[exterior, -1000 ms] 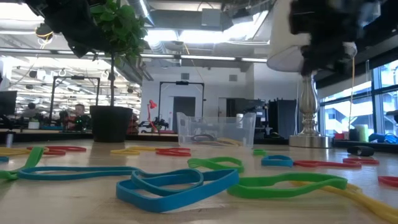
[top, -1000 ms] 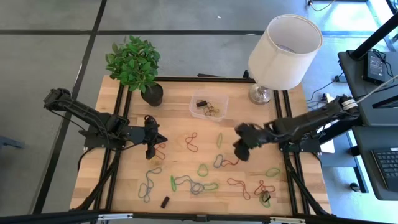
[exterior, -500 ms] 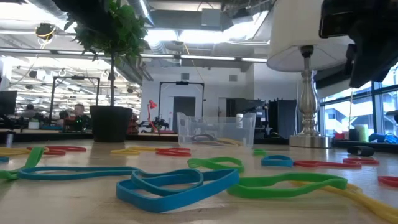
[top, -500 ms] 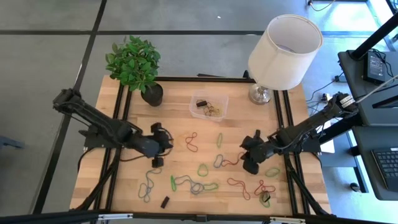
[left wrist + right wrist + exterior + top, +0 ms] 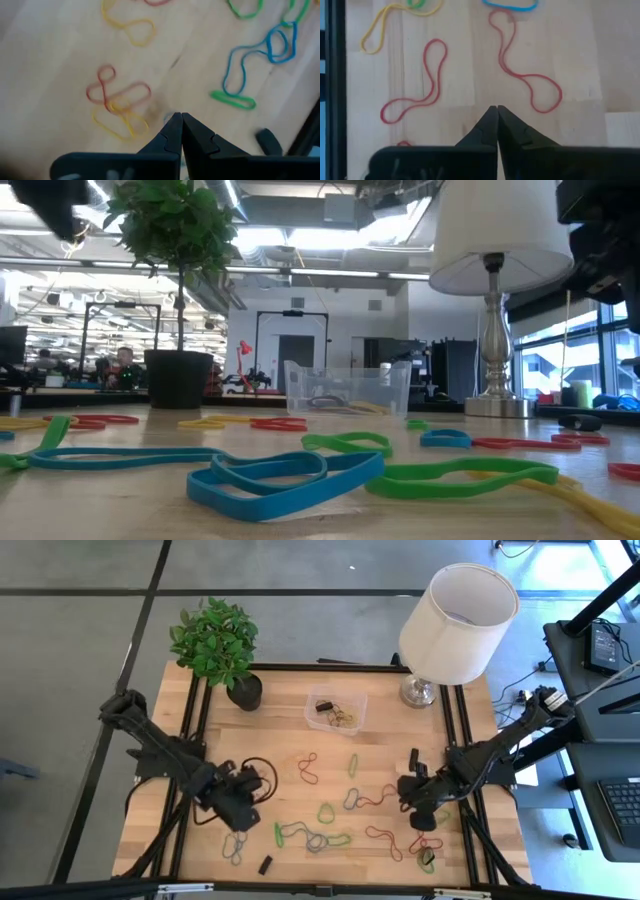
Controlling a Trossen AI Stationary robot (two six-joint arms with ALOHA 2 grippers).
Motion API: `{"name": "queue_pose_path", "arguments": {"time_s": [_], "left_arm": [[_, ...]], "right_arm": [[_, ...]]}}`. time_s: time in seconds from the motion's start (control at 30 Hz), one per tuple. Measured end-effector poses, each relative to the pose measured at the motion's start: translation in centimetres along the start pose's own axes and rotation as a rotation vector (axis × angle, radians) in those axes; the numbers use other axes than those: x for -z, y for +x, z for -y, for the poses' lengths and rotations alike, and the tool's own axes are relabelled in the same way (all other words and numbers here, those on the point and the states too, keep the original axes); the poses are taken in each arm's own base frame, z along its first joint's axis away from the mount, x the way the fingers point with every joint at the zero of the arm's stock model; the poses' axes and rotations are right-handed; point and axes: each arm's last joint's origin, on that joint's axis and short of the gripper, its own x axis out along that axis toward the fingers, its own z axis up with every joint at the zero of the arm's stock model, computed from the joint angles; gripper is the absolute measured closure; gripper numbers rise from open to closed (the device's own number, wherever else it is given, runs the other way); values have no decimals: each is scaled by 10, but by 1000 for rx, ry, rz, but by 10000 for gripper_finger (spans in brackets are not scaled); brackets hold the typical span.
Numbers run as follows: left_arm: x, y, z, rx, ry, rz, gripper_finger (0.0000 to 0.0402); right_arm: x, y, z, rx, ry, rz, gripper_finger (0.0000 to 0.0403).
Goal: Pick and place rubber bands into bin
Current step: Put the blue rubber band into the transparent bin
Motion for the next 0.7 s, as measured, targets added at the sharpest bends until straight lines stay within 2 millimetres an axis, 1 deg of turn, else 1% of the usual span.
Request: {"name": "queue_pose_path", "arguments": {"time_s": [0.1, 0.17, 0.33, 0.4, 0.53, 0.7], "left_arm": [[10, 5, 4, -34, -48, -55, 382], [15, 12, 8, -59, -60, -101, 366], [27, 41, 21, -151, -74, -200, 313], [31, 55, 25, -196, -74, -228, 299], [38, 78, 30, -279, -55, -257, 295], [43, 95, 32, -335, -33, -271, 305]], "right_arm": [[1, -1, -1, -4, -30, 1, 399], [1, -1, -2, -5, -31, 1, 399], [0, -1, -2, -14, -6, 12, 399], [1, -1, -3, -16, -7, 12, 399], [3, -2, -6, -28, -8, 15, 399], [4, -3, -10, -44, -8, 21, 399]]}}
